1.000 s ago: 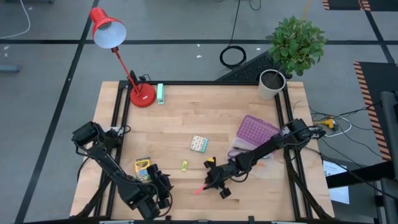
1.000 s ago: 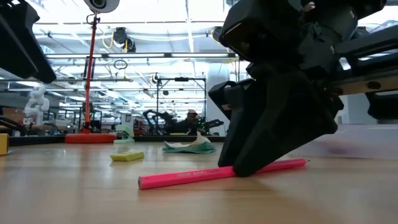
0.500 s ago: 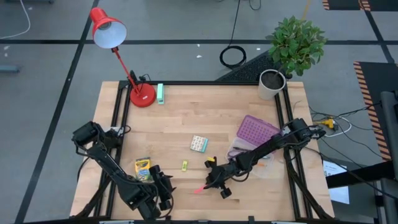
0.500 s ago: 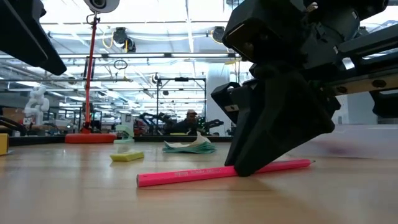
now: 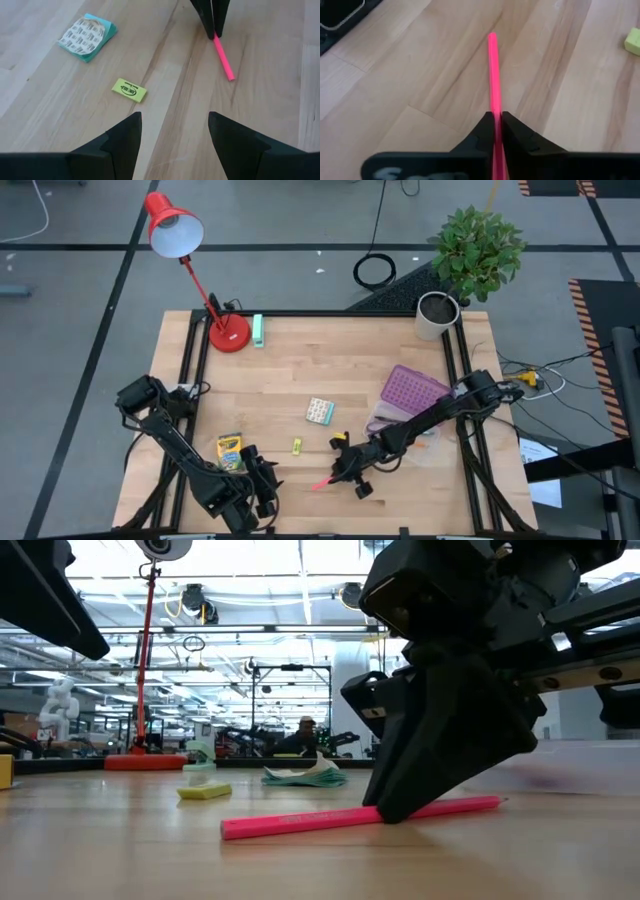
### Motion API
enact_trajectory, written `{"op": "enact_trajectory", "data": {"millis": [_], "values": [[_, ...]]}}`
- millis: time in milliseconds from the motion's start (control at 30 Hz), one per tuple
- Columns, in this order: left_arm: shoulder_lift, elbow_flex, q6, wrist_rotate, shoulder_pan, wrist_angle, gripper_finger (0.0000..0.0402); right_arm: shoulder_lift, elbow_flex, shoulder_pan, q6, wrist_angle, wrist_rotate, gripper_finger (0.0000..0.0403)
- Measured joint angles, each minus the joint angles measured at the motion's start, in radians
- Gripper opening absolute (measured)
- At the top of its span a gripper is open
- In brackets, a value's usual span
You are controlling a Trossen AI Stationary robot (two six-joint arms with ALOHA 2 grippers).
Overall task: Pack school essentials
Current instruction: Put the colored pencil into the supply box
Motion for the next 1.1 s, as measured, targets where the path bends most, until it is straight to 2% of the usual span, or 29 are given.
{"op": "enact_trajectory", "data": {"millis": [467,700,867,1100], "values": [[0.000,0.000,0.000,-0.001,0.000,0.000,0.0234,-0.128,-0.002,0.002,0.075,-0.026,0.004,0.0015],[0.000,0.000,0.000,-0.001,0.000,0.001,0.0234,-0.207,0.000,0.003,0.120,-0.116,0.015,0.0015],[0.000,0.000,-0.001,-0.001,0.000,0.001,0.0234,-0.259,0.000,0.018,0.133,-0.197,0.087,0.0015],[0.000,0.000,0.001,-0.001,0.000,0.016,0.0234,-0.334,-0.002,0.023,0.184,-0.302,0.091,0.0015]]}}
